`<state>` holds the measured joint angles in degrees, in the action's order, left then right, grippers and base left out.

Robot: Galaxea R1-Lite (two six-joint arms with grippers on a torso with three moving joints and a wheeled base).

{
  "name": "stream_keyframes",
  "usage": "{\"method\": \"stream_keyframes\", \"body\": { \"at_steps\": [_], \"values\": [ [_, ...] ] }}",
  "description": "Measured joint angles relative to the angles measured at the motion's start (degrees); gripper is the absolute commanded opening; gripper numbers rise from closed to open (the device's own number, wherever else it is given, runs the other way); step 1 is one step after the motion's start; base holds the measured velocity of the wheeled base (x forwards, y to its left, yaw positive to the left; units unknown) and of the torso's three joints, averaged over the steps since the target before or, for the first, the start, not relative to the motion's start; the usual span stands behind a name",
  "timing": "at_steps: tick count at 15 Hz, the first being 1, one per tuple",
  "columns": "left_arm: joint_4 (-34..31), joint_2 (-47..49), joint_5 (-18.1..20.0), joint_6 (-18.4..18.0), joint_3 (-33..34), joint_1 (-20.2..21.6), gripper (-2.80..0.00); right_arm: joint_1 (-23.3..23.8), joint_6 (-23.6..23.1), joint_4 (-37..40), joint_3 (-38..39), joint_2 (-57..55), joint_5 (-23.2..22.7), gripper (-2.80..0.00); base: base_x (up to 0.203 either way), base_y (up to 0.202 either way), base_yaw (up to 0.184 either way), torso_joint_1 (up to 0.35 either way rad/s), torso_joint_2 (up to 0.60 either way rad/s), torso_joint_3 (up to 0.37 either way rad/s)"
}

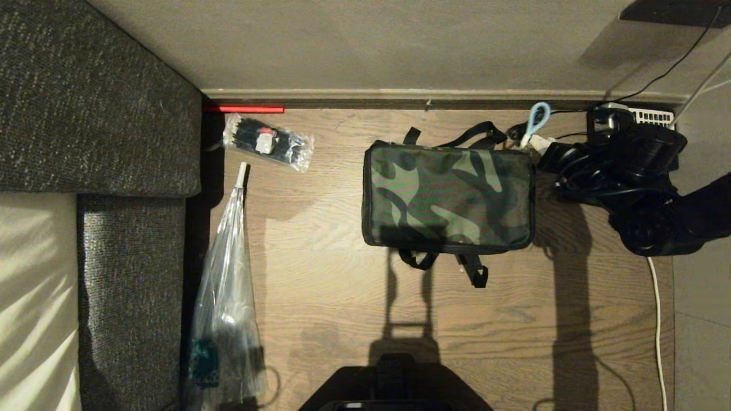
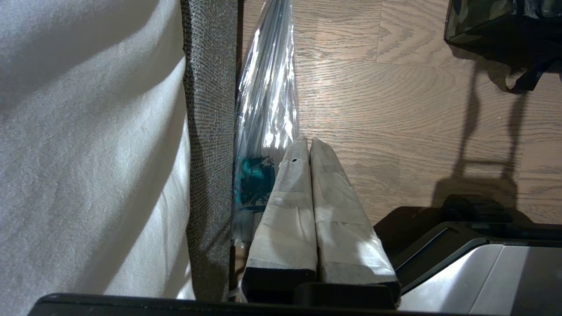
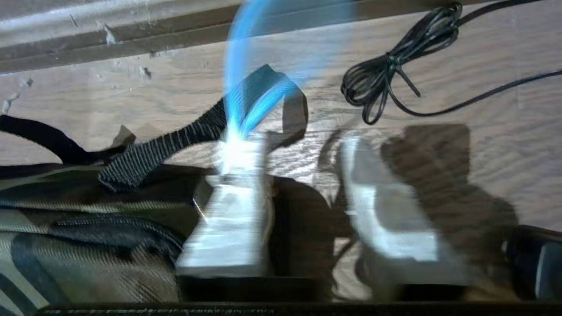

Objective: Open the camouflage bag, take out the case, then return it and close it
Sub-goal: Open the top of the storage box

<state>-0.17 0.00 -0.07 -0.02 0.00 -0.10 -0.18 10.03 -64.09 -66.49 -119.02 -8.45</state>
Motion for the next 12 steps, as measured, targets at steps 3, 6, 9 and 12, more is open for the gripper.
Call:
{"method": "stream_keyframes", "body": {
  "at_steps": [3, 6, 9, 12],
  "values": [
    [0.0, 0.0, 0.0, 0.0, 0.0, 0.0, -2.8, 3.4, 0.2, 0.9, 0.5, 0.0, -2.1, 0.0, 0.0, 0.0, 0.0, 0.0, 0.0, 0.0],
    [0.0, 0.0, 0.0, 0.0, 0.0, 0.0, -2.8, 6.6, 5.9, 4.7, 0.9, 0.5, -7.7, 0.0, 0.0, 0.0, 0.0, 0.0, 0.0, 0.0],
    [0.0, 0.0, 0.0, 0.0, 0.0, 0.0, -2.8, 7.7, 18.0, 14.3, 2.1, 2.8, -13.5, 0.0, 0.0, 0.0, 0.0, 0.0, 0.0, 0.0],
    [0.0, 0.0, 0.0, 0.0, 0.0, 0.0, -2.8, 6.4, 25.6, 25.3, 3.8, 4.4, -15.4, 0.0, 0.0, 0.0, 0.0, 0.0, 0.0, 0.0]
  ]
}}
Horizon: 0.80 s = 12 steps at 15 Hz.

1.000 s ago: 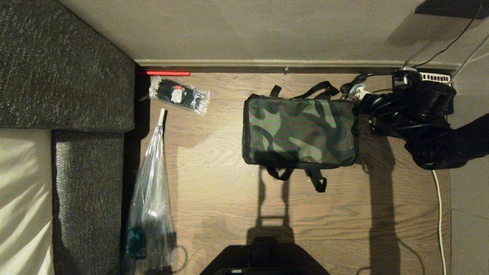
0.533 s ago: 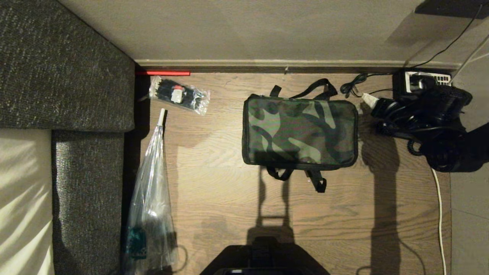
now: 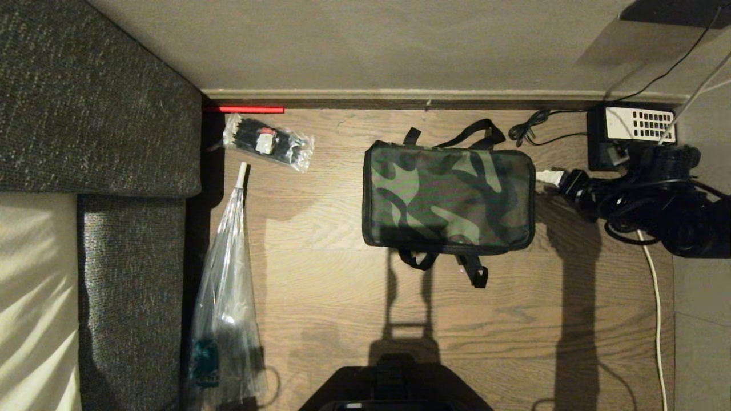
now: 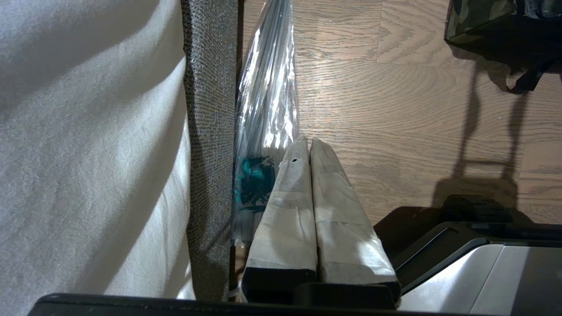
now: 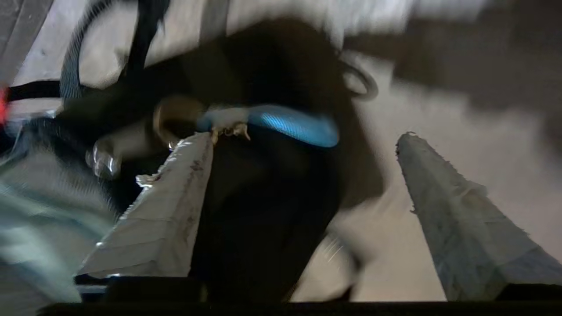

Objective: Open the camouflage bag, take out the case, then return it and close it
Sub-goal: Open the top of the storage box

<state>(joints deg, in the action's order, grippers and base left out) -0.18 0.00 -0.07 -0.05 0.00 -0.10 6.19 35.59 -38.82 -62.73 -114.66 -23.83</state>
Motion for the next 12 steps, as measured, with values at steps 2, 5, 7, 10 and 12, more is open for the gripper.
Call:
{"method": "stream_keyframes", "body": {
  "at_steps": [2, 5, 7, 10, 12],
  "values": [
    [0.0, 0.0, 0.0, 0.0, 0.0, 0.0, -2.8, -1.1, 7.0, 4.2, 0.3, 0.9, -4.0, 0.0, 0.0, 0.0, 0.0, 0.0, 0.0, 0.0],
    [0.0, 0.0, 0.0, 0.0, 0.0, 0.0, -2.8, -1.5, 12.8, 6.9, 0.2, 2.3, -10.2, 0.0, 0.0, 0.0, 0.0, 0.0, 0.0, 0.0],
    [0.0, 0.0, 0.0, 0.0, 0.0, 0.0, -2.8, -1.3, 12.8, 6.2, 0.0, 3.0, -10.9, 0.0, 0.0, 0.0, 0.0, 0.0, 0.0, 0.0],
    [0.0, 0.0, 0.0, 0.0, 0.0, 0.0, -2.8, 0.0, 13.6, 4.6, -1.2, 3.7, -10.9, 0.0, 0.0, 0.0, 0.0, 0.0, 0.0, 0.0],
    [0.0, 0.0, 0.0, 0.0, 0.0, 0.0, -2.8, 0.4, 13.5, 4.4, -0.7, 4.1, -11.0, 0.0, 0.0, 0.0, 0.0, 0.0, 0.0, 0.0]
  ]
}}
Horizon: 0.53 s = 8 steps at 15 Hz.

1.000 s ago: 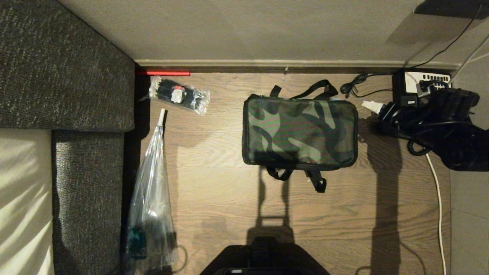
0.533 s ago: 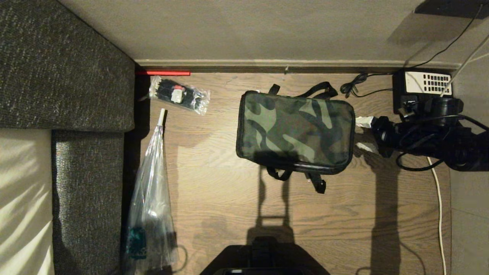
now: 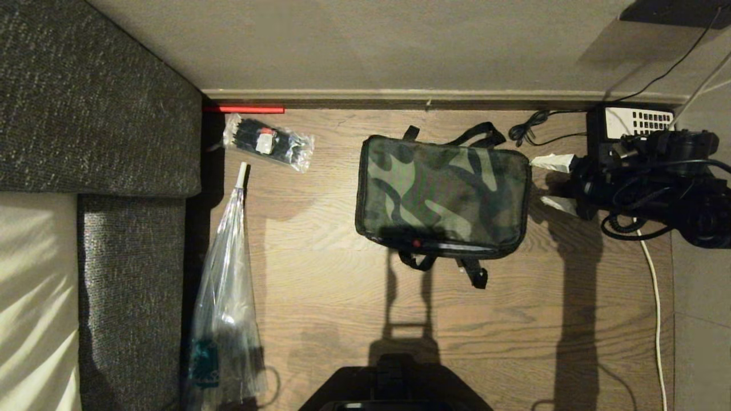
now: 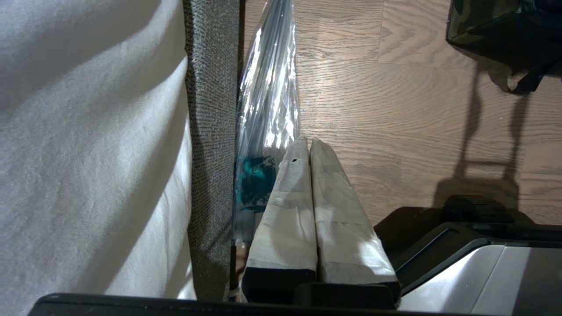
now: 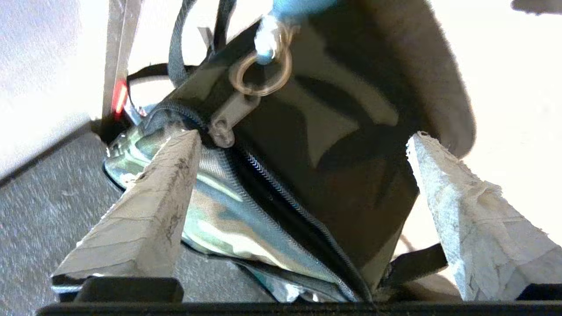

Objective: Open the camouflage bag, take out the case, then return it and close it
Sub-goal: Open the top of the storage box

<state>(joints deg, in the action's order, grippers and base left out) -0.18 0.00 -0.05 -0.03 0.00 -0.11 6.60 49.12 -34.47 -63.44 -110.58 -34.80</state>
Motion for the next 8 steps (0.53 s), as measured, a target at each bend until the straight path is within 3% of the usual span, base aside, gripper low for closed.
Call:
{"method": "stream_keyframes", "body": {
  "at_steps": [5, 8],
  "values": [
    [0.0, 0.0, 0.0, 0.0, 0.0, 0.0, -2.8, 1.9, 0.4, 1.1, 2.0, 1.6, -1.5, 0.0, 0.0, 0.0, 0.0, 0.0, 0.0, 0.0],
    [0.0, 0.0, 0.0, 0.0, 0.0, 0.1, -2.8, 2.0, 2.5, 1.0, 3.0, 3.2, -6.9, 0.0, 0.0, 0.0, 0.0, 0.0, 0.0, 0.0]
  ]
}}
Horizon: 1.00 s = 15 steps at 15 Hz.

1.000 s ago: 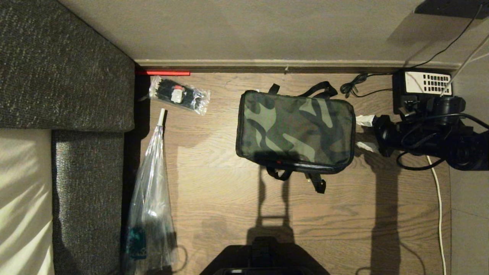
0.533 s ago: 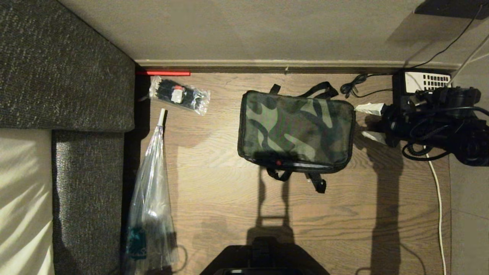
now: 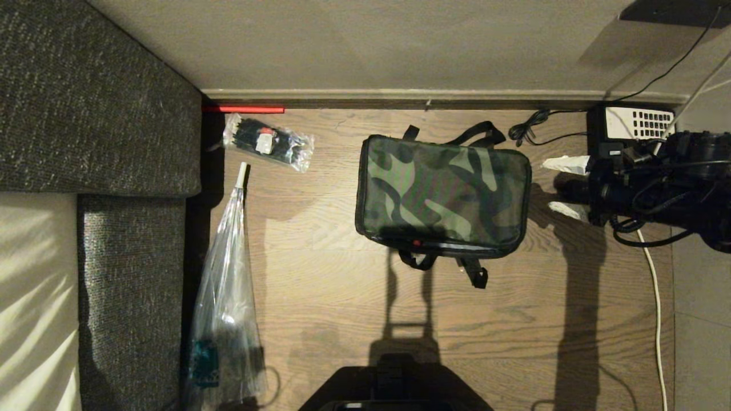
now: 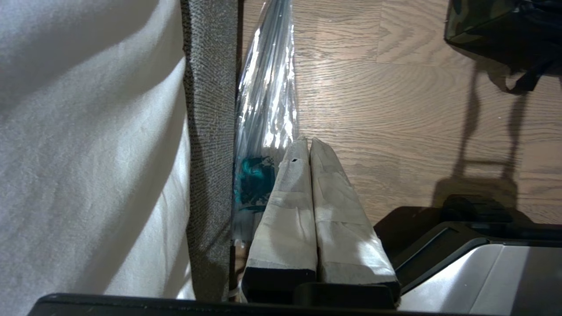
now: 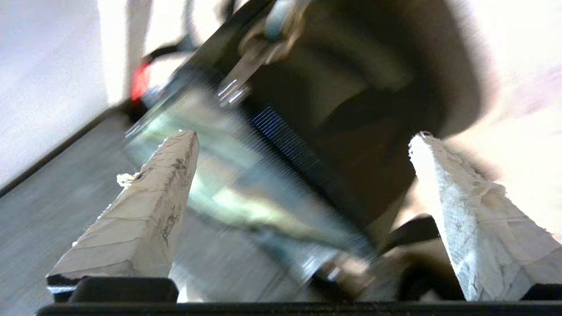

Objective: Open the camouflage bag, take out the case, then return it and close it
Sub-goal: Open the top of the storage box

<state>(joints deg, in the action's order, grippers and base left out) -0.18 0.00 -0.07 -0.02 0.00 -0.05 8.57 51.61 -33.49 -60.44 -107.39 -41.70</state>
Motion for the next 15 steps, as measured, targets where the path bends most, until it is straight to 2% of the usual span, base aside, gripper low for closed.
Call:
{"method": "stream_keyframes", "body": {
  "at_steps": [2, 15],
  "values": [
    [0.0, 0.0, 0.0, 0.0, 0.0, -0.1, -2.8, -0.6, 1.6, -0.2, 0.3, 1.2, -2.1, 0.0, 0.0, 0.0, 0.0, 0.0, 0.0, 0.0],
    [0.0, 0.0, 0.0, 0.0, 0.0, 0.0, -2.8, -4.6, 4.8, -0.7, 0.3, 1.2, -2.3, 0.0, 0.0, 0.0, 0.0, 0.0, 0.0, 0.0]
  ]
}}
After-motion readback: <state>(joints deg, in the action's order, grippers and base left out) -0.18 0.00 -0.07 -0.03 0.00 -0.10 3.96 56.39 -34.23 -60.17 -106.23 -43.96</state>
